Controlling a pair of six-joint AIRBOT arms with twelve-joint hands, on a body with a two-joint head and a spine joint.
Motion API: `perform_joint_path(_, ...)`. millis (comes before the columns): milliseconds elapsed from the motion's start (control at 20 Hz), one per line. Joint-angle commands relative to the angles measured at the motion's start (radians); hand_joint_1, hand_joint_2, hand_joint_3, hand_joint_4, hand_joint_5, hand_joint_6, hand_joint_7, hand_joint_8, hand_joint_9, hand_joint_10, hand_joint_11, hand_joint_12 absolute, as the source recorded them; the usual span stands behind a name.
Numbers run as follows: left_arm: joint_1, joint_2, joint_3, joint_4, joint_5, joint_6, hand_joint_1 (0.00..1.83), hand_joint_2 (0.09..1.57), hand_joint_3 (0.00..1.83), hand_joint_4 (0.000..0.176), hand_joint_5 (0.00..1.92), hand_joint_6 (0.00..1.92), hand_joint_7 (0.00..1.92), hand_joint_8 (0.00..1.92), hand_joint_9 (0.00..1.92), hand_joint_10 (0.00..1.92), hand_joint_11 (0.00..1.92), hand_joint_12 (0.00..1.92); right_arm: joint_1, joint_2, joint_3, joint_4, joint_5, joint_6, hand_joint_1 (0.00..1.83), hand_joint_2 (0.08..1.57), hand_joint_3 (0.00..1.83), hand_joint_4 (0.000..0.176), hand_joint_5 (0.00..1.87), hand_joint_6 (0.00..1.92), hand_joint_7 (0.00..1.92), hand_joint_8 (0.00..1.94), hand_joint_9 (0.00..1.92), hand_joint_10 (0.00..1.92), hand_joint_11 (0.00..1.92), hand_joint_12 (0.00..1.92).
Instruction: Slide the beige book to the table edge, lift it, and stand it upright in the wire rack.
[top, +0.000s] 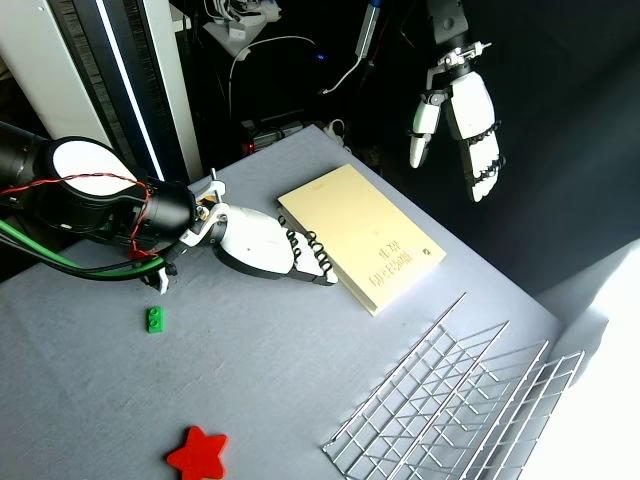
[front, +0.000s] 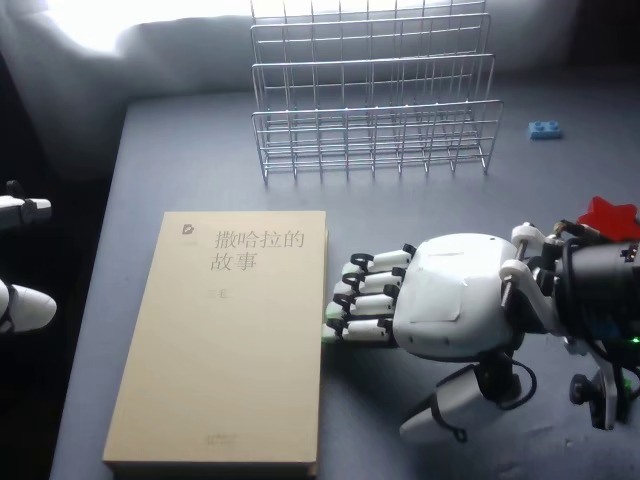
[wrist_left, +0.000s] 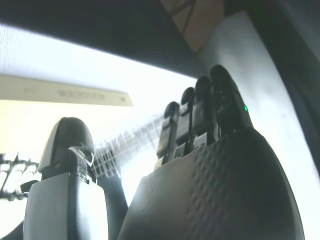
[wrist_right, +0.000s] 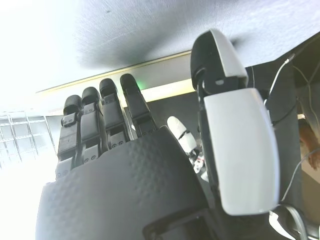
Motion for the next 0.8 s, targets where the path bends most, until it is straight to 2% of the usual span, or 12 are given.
perform_joint_path(0,-0.003,0.011,0.006,0.013,-0.075,-0.007,0.61,1.16,0.00,0.061,0.08,0.01,0.07,0.00,0.06,0.00,0.00,0.21,0.015,-0.004,-0.002,0.012,0.012,-0.004,0.11,1.18,0.00,0.000,0.00,0.00,0.01,0.00,0.00,0.00,0.01,0.04)
perform_joint_path(150,-0.002,0.012,0.006,0.013,-0.076,-0.008,0.61,1.16,0.00,0.066,0.06,0.00,0.05,0.00,0.06,0.00,0.00,0.21,0.023,-0.018,0.005,0.012,0.008,-0.001,0.14,1.18,0.00,0.000,0.00,0.00,0.01,0.00,0.01,0.00,0.01,0.01)
perform_joint_path(250,-0.001,0.012,0.006,0.013,-0.075,-0.009,0.60,1.16,0.00,0.058,0.07,0.00,0.08,0.01,0.08,0.01,0.00,0.27,0.027,-0.026,0.006,0.012,0.004,0.000,0.16,1.17,0.00,0.000,0.00,0.00,0.03,0.01,0.03,0.01,0.02,0.01)
perform_joint_path(450,0.000,0.012,0.005,0.013,-0.075,-0.014,0.60,1.16,0.00,0.062,0.06,0.00,0.07,0.00,0.06,0.00,0.00,0.23,0.033,-0.043,0.008,0.012,-0.018,-0.001,0.17,1.17,0.00,0.000,0.00,0.00,0.03,0.00,0.02,0.00,0.03,0.02)
perform_joint_path(550,0.000,0.012,0.004,0.013,-0.075,-0.017,0.60,1.16,0.00,0.053,0.08,0.01,0.08,0.01,0.07,0.01,0.00,0.21,0.039,-0.050,0.009,0.012,-0.024,-0.001,0.15,1.17,0.00,0.000,0.00,0.00,0.03,0.00,0.03,0.01,0.04,0.03)
perform_joint_path(750,0.001,0.013,0.006,0.013,-0.075,-0.019,0.58,1.16,0.00,0.052,0.09,0.00,0.10,0.00,0.09,0.01,0.00,0.29,0.046,-0.067,0.015,0.012,-0.032,0.002,0.17,1.16,0.00,0.000,0.00,0.00,0.03,0.00,0.03,0.00,0.00,0.09)
